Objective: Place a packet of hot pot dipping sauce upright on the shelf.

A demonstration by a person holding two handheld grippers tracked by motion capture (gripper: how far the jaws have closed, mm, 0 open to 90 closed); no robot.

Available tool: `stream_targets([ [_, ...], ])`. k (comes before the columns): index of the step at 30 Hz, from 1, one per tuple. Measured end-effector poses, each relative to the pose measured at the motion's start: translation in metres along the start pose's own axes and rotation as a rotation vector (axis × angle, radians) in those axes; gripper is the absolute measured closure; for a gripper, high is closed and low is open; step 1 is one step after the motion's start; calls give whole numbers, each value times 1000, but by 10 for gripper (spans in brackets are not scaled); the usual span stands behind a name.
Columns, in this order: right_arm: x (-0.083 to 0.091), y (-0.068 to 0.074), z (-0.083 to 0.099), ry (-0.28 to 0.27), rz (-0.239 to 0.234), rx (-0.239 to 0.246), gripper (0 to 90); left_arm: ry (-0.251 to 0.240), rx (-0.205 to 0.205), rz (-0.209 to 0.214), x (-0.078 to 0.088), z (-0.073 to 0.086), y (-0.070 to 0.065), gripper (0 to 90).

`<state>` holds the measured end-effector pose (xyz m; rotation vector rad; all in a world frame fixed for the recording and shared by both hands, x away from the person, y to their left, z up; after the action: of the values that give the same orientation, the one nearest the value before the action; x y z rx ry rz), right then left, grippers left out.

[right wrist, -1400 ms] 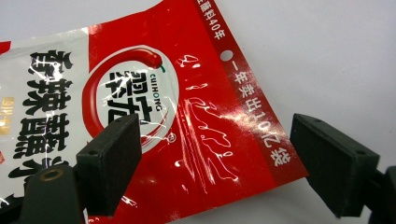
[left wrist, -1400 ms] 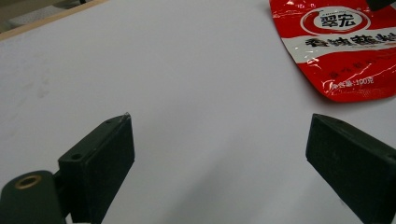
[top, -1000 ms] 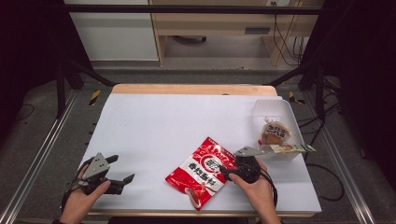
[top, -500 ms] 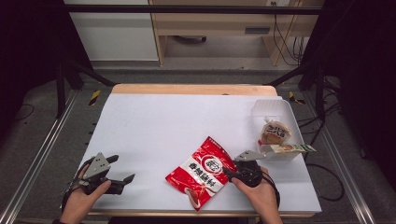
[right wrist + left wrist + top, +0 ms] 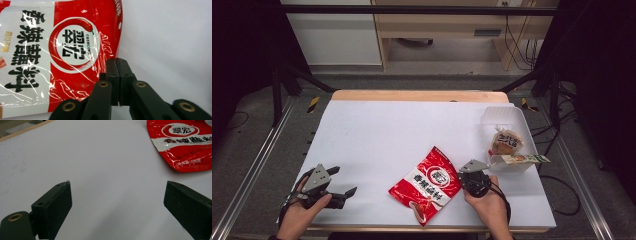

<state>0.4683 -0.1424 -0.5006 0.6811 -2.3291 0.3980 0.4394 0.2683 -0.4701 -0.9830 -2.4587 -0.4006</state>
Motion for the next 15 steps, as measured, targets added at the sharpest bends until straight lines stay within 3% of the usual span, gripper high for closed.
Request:
stream_targets([
  [5,5,1,-18,-73,8,30,900,7,-1,-2,-1,1,1,78],
  [8,6,4,-33,-97,25,79,900,18,-4,-3,-1,2,0,78],
  [15,-1,20,-79,-133,5,185,900,23,0,-6,0,3,1,78],
])
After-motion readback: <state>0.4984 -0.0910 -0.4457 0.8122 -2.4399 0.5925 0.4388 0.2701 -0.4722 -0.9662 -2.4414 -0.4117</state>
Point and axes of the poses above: each handheld gripper's, and its own axes: x roughly backward along the jaws, z roughly out of its underside, y roughly to its left, the point moved 5 cm from there along -x, roughly forward along the jaws, and after that the axes turned 2 degrees about -y, right-handed, at the moved point
